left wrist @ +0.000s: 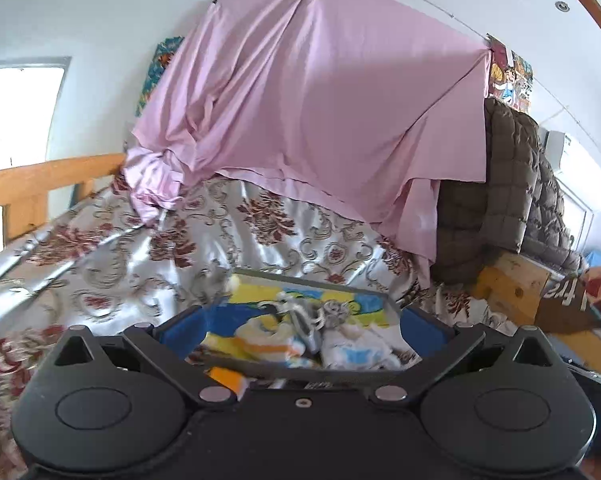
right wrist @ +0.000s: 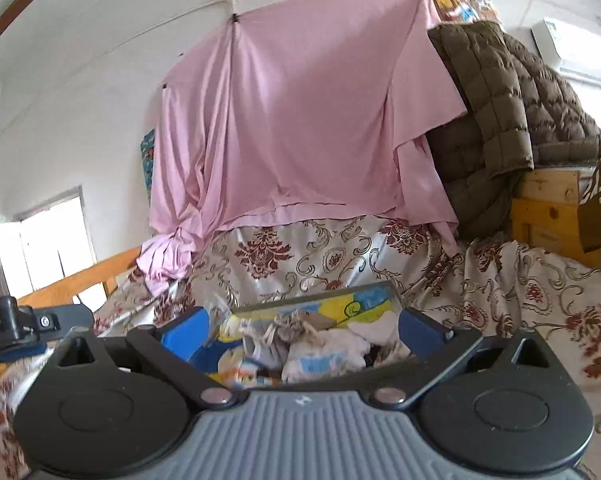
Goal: Organize soft objects
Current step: 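Lower the pouch into the tray with the left tool while the right tool releases the tissue there, then withdraw both open tools from the tray back over the remaining items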
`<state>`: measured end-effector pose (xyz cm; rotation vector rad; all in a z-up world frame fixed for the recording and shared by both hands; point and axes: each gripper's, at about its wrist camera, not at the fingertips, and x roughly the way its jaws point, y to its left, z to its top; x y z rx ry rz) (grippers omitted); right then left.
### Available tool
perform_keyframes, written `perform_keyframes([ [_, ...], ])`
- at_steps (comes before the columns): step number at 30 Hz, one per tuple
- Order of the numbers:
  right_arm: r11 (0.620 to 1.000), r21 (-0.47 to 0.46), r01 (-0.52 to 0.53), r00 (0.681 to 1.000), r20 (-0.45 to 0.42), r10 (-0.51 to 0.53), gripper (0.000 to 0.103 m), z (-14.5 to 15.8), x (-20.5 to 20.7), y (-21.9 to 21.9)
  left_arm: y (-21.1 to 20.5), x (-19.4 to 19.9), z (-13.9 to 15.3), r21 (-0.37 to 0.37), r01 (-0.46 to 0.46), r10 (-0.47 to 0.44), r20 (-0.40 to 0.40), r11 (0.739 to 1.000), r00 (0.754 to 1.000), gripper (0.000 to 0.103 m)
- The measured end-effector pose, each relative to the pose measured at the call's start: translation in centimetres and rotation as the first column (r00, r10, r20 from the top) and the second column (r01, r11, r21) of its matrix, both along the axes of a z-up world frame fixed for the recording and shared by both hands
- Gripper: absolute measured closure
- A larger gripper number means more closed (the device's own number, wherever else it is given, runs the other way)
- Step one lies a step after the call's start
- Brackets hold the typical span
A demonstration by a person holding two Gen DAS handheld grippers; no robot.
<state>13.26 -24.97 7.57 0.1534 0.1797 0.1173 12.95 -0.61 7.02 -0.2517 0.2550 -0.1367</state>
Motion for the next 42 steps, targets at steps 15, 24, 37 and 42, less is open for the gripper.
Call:
perform_keyframes([
  [15,0.996,-0.08,0.05,0.991,-0.117,-0.06,0.0,-3.0,-6.0,2.7,3.7,-6.4,-4.1,0.088,-0.086,0.093,-0.081,0.992,0.992,0.001],
  [24,0.989,-0.146,0.019,0.972,-0.228,-0.052,0.0,-4.8,-6.4,4.6,5.3,-5.9,-6.0,0.074,-0.147,0.161,-0.25,0.986,0.955,0.001],
  [37,0.983,-0.166,-0.08,0.93,-0.367,0.014,0.0,-6.8,-5.0,6.4,4.5,-5.2,-7.2,0.163,-0.162,0.209,-0.337,0.973,0.918,0.001],
  [42,0.979,-0.167,-0.119,0.925,-0.377,0.048,0.0,-7.0,-5.0,7.1,4.5,-4.9,-7.6,0.172,-0.176,0.228,-0.366,0.969,0.902,0.001],
])
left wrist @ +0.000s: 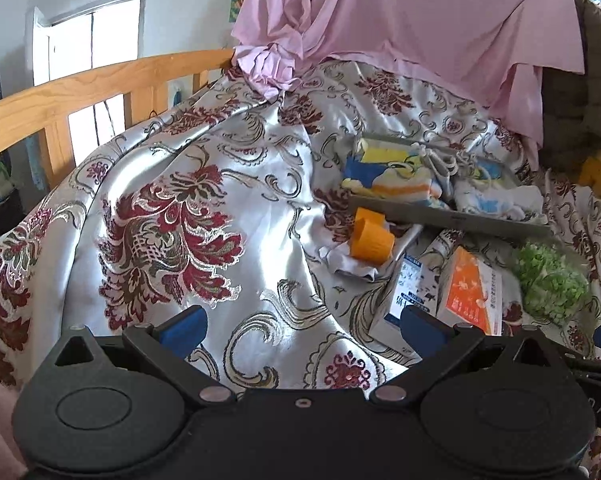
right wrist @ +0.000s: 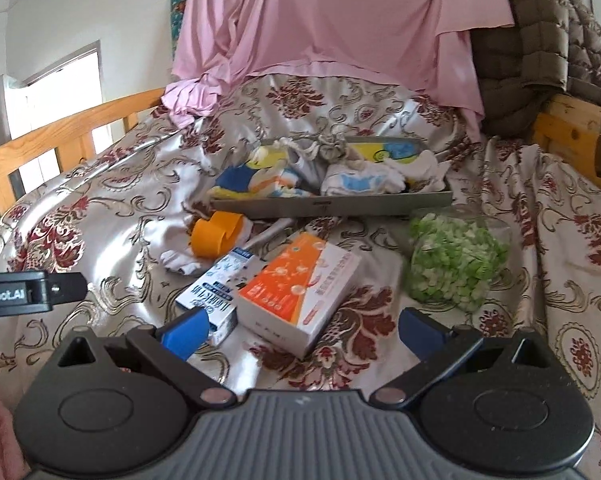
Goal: Organize soft objects
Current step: 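Withdraw both open tools from the tray back over the remaining items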
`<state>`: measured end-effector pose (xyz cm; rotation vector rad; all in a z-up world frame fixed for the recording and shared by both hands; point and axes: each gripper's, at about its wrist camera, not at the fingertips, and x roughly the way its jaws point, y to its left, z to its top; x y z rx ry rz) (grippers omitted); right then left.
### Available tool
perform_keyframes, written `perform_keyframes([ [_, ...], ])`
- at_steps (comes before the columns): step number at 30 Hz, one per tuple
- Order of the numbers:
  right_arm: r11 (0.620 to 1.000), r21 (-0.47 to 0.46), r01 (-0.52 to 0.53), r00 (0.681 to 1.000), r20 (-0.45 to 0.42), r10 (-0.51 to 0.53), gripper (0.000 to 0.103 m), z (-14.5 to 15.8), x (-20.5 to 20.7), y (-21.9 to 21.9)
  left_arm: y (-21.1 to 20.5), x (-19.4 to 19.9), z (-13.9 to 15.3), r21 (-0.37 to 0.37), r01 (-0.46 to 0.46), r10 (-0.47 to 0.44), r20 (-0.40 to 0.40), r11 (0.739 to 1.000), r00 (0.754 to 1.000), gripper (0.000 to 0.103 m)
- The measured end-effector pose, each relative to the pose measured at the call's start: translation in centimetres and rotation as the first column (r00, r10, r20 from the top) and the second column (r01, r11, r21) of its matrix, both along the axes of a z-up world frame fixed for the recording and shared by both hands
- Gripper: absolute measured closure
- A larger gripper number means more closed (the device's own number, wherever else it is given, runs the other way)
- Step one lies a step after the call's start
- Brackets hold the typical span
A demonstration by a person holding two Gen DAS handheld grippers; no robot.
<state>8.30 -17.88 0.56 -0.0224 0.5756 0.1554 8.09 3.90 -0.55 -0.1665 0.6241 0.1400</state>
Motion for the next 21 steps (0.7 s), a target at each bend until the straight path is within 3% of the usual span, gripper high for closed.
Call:
perform_keyframes([
  [12,0.999,0.032,-0.018,0.999,0.032,0.017,0.0,0.6,0.8,0.0,-0.3,3.1,-0.2,0.019,0.042,-0.04,-0.093,0.999,0.995,0.001],
  [16,0.999,0.044,-0.005,0.999,0.034,0.004,0.0,0.8,1.9,-0.1,-0.8,5.0,0.0,0.077,0.103,-0.096,-0.088,0.992,0.991,0.001],
  [21,1.0,0.011,-0.004,0.998,0.067,0.004,0.0,1.0,3.7,-0.4,-2.3,7.3,0.1,0.216,0.205,-0.192,-0.078,0.955,0.978,0.001],
])
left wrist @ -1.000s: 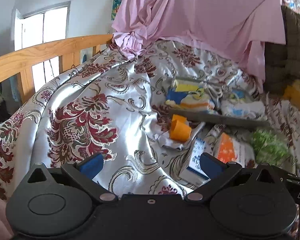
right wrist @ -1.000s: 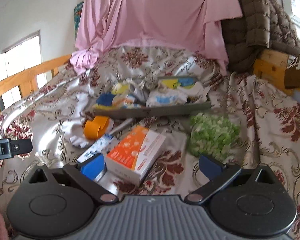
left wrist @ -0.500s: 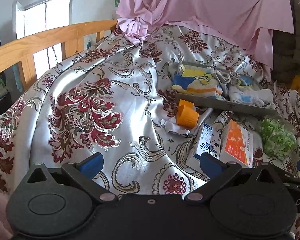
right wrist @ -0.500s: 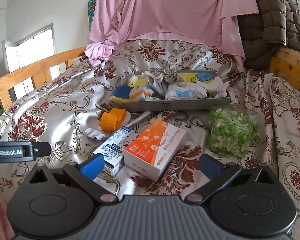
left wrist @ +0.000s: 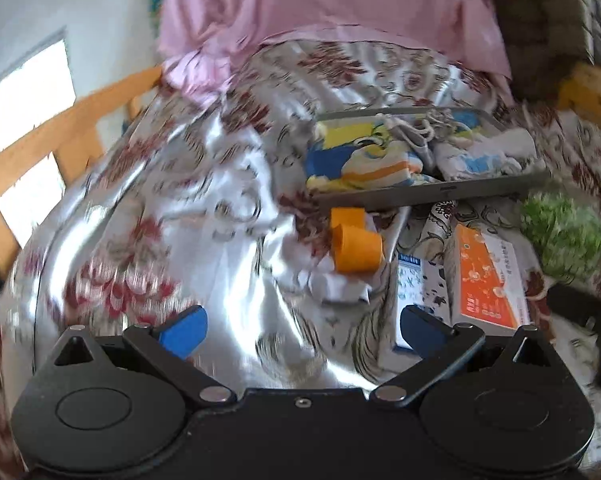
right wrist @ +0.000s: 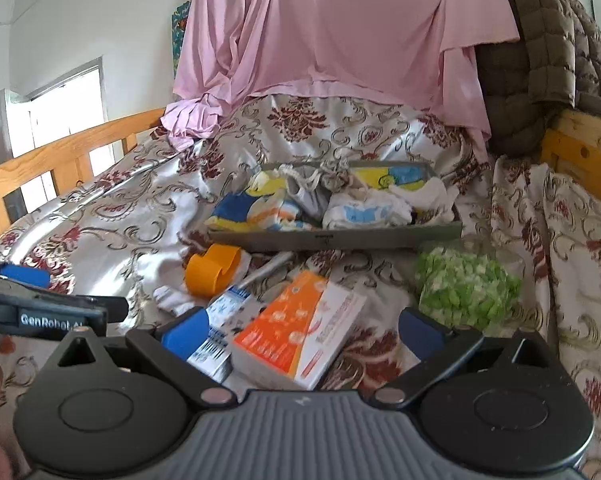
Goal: Organize soft objects
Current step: 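Withdraw both open tools from the tray back over the remaining items, then grasp the orange silicone cup with the right tool while the left tool grasps a white cloth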
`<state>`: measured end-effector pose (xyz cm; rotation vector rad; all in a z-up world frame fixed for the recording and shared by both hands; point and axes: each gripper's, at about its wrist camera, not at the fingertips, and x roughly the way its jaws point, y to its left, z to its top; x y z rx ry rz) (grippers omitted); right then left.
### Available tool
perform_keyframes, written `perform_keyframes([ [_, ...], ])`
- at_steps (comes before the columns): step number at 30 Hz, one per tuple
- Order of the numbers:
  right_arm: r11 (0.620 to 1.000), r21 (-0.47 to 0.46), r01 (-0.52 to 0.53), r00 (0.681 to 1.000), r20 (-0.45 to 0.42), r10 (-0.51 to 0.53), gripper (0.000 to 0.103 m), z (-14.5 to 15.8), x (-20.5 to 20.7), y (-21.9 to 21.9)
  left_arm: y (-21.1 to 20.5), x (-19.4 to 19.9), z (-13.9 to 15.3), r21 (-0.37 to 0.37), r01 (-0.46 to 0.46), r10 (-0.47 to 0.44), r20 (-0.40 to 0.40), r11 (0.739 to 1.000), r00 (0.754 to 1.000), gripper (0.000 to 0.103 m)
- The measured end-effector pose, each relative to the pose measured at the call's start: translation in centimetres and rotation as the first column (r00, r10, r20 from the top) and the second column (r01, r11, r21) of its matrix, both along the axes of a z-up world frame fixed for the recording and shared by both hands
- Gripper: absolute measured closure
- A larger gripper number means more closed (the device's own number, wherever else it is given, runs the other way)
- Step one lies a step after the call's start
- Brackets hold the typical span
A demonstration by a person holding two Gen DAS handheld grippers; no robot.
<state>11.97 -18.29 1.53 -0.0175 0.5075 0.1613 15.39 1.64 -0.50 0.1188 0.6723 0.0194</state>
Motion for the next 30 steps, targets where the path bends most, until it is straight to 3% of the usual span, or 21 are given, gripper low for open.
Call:
perform_keyframes([
  [3,1.0,-0.022,0.018,1.0,0.024,-0.018,0.0,0.3,1.5,-0.7,-0.6,1.0,-0.2,0.047,0.059,-0.059,0.015,0.997,0.998,0.001],
  [9,0.999,-0.03,0.017,0.999,0.044,-0.016,0.0,0.5,4.4,-1.9,-0.5,2.9,-1.2,0.047,0.155,-0.155,0.005,0.987,0.988,0.001],
  [14,0.999,-0.042,-0.001,1.0,0.009,0.001,0.0,-0.3,5.5,-1.4,-0.1,4.7,-2.4,0.06,0.125,-0.121,-0.064,0.99,0.991,0.001],
  [17,0.999,-0.05,-0.021,1.0,0.004,0.021,0.0,-0.4,6.3,-0.4,-0.3,5.1,-2.8,0.099,0.162,-0.152,-0.099,0.982,0.983,0.001],
  [21,0.992,-0.039,-0.119,0.992,-0.035,0.117,0.0,-0.5,8.5,1.6,-0.8,5.7,-3.9,0.131,0.254,-0.242,-0.1,0.958,0.965,0.001],
  [25,0.965,-0.132,-0.229,0.973,-0.022,0.228,0.0,-0.7,10.4,4.0,-0.4,7.1,-5.2,0.168,0.268,-0.254,-0.099,0.949,0.962,0.001],
  [30,0.939,-0.151,-0.309,0.951,-0.047,0.305,0.0,-1.8,13.6,5.3,1.3,8.8,-5.8,0.087,0.247,-0.237,-0.111,0.965,0.965,0.001],
])
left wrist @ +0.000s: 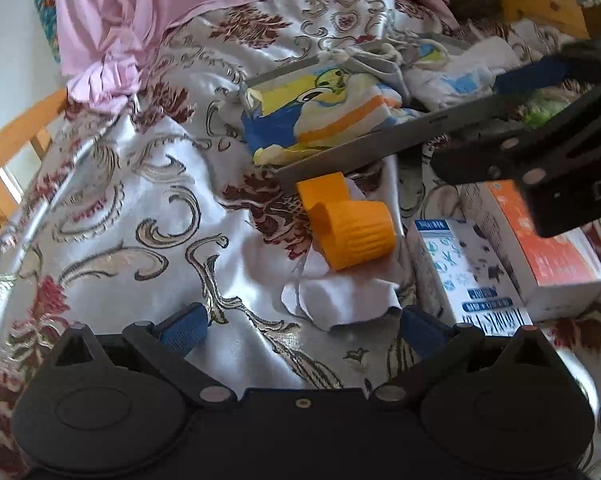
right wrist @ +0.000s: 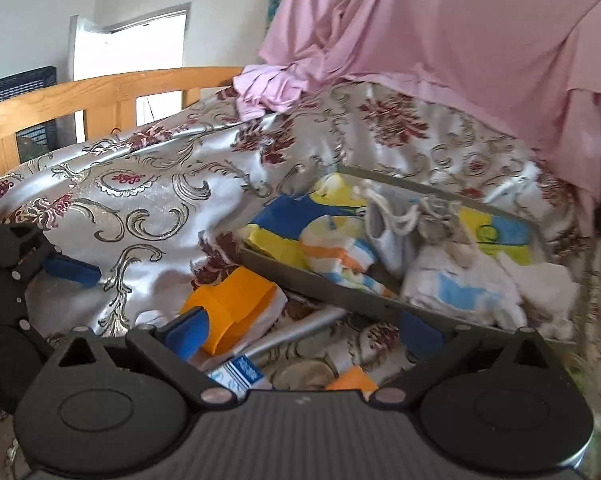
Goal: Organize soft objects
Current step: 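Grasp the orange silicone cup with the right tool while the left tool grasps a white cloth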
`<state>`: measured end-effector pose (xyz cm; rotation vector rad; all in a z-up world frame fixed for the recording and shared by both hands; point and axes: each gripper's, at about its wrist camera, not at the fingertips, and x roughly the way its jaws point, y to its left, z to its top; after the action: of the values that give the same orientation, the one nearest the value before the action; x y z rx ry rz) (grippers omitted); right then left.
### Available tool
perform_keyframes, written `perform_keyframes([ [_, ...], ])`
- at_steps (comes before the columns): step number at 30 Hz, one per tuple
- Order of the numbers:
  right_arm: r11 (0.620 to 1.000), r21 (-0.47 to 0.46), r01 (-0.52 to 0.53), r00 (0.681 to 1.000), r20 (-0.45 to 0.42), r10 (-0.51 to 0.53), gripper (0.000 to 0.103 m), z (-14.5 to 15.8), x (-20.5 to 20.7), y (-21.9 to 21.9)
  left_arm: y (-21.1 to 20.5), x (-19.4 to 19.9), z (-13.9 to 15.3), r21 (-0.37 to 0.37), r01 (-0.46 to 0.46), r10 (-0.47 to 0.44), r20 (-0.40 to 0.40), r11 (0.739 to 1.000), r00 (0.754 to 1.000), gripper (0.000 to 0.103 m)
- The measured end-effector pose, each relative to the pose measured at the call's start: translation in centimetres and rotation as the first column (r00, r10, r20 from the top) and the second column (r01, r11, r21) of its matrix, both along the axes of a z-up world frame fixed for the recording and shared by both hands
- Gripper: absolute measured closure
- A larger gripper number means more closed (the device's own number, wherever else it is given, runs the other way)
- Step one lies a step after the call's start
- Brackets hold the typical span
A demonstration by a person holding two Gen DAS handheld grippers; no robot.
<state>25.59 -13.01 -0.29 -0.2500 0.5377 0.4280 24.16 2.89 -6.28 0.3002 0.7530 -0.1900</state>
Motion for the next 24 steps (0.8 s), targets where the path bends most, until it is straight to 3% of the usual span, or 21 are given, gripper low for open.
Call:
perform_keyframes([
  [4,0.999,0.007,-0.05,0.999,-0.023,0.05,0.0,-0.6,1.6,0.8,0.0,-0.2,-0.2,-0.071,0.081,-0.078,0.048,0.994,0.996,0.014],
  [8,0.994,0.043,-0.103,0.993,-0.047,0.105,0.001,-0.7,2.4,1.2,-0.7,0.1,-1.0,-0.055,0.163,-0.16,0.061,0.985,0.985,0.02],
  [13,0.987,0.078,-0.143,0.985,-0.09,0.15,0.005,-1.0,3.7,2.2,0.8,2.2,-1.9,-0.178,0.109,-0.113,-0.014,0.978,0.993,0.022],
  [16,0.981,0.071,-0.179,0.976,-0.109,0.186,0.012,-1.3,4.5,3.3,1.4,2.8,-2.5,-0.226,0.108,-0.117,-0.024,0.968,0.993,0.023],
  [22,0.971,0.05,-0.235,0.952,-0.191,0.24,0.03,-2.5,5.4,5.4,1.3,2.9,-3.1,-0.231,0.128,-0.134,-0.014,0.965,0.991,0.031],
  [24,0.971,0.032,-0.236,0.948,-0.212,0.238,0.044,-3.0,5.5,5.8,1.5,2.9,-3.1,-0.246,0.124,-0.131,-0.012,0.961,0.991,0.036],
])
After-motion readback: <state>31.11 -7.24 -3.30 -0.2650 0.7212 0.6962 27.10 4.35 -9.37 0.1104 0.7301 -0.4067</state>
